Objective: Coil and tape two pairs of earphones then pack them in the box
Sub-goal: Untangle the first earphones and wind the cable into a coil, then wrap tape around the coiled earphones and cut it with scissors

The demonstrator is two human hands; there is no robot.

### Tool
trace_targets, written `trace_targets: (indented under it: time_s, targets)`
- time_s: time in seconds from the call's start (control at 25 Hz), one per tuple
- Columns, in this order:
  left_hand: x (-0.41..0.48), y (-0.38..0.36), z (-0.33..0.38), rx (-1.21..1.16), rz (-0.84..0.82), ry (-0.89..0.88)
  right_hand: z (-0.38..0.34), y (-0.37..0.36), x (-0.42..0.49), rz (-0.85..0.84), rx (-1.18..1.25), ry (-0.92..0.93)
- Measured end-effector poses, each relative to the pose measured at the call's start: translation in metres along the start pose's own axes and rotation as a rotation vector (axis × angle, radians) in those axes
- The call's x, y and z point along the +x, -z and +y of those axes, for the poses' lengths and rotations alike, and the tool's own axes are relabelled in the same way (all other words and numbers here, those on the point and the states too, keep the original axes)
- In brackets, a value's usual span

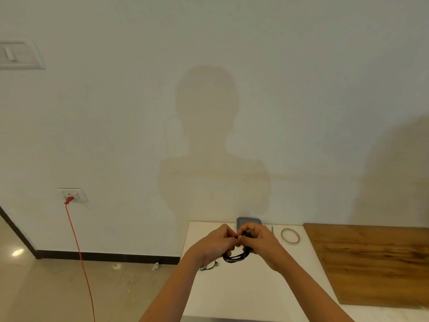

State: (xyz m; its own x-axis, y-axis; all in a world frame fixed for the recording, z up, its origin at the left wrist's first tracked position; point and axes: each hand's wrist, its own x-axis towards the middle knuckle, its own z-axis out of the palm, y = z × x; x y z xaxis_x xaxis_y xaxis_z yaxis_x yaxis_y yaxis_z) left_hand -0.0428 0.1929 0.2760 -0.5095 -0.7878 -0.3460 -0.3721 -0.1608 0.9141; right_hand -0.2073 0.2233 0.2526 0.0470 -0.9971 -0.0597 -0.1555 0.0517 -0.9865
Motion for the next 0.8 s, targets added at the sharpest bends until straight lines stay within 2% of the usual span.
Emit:
trace_targets:
  time_s: [0.12,0.24,0.36,0.52,0.64,0.8]
  targets:
    - [0.001,-0.006,-0.006,0.202,0.077,-0.037,0.002,-0.002,0.000,0.036,-0.038,0.047]
    - [0.001,-0.009,-0.006,0.278,0.001,0.020,0.008,-0.004,-0.005,0.021,-0.113,0.129]
    - [0.001,-0.012,-0.006,0.031,-0.101,0.086,0.018,-0.004,-0.008,0.020,-0.092,0.148]
    - [0.013,-0.025,-0.018,-0.390,-0.035,0.132,0.036,0.003,0.000,-0.007,0.083,0.098]
    - [0.031,-0.040,-0.028,-0.427,0.066,0.161,0.057,0.008,0.009,-0.009,0.237,-0.001]
    - [0.071,-0.057,-0.048,-0.289,0.256,0.230,0.090,0.017,0.032,0.033,0.262,-0.114]
